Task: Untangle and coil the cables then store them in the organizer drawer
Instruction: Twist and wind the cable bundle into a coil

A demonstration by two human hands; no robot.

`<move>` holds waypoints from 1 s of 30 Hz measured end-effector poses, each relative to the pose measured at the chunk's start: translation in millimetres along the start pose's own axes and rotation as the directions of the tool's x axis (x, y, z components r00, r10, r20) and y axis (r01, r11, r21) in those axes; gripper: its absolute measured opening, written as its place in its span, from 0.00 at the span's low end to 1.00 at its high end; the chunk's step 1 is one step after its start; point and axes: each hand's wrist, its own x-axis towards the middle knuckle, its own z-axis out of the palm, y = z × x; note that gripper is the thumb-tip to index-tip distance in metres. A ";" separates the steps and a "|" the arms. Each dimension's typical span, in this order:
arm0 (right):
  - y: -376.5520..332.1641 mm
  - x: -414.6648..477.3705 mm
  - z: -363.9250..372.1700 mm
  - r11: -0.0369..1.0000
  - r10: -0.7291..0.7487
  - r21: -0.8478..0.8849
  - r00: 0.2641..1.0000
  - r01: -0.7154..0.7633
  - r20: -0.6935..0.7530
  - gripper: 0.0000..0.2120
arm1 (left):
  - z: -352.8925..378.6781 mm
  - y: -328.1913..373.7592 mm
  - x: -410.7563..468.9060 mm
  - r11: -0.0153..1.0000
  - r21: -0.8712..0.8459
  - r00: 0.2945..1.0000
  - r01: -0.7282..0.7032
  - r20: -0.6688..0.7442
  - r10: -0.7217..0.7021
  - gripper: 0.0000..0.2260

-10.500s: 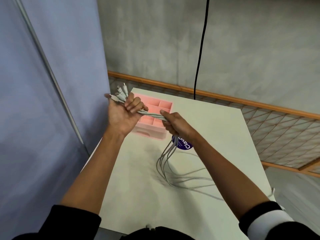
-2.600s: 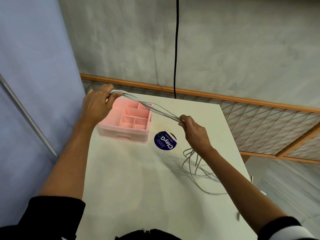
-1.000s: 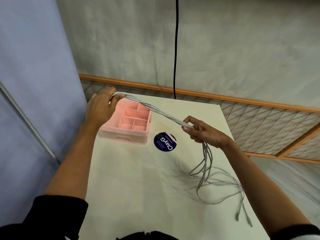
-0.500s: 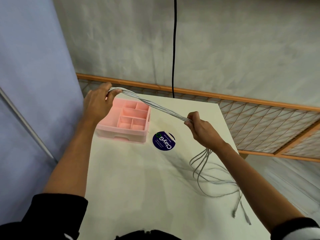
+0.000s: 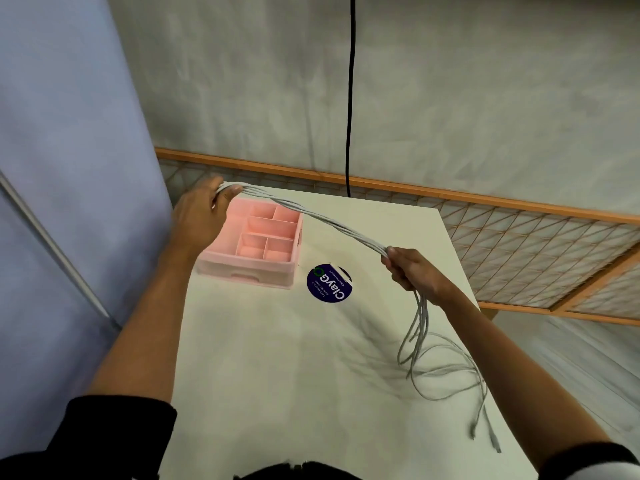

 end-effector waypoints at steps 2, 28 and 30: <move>-2.5 2.1 -3.3 0.985 0.050 0.167 0.999 -0.048 -0.007 0.18 | 2.7 5.3 -4.9 0.998 -0.064 0.999 0.024 0.035 -0.021 0.19; -31.9 23.8 12.3 0.978 0.195 -0.059 0.977 -0.200 -0.087 0.20 | 27.2 56.6 -30.2 0.450 -0.824 0.935 0.346 0.259 -0.244 0.17; -27.9 13.3 -0.5 0.991 0.103 -0.095 0.994 -0.099 0.042 0.22 | 14.1 34.8 -14.1 0.363 -0.865 0.912 0.348 0.222 -0.344 0.19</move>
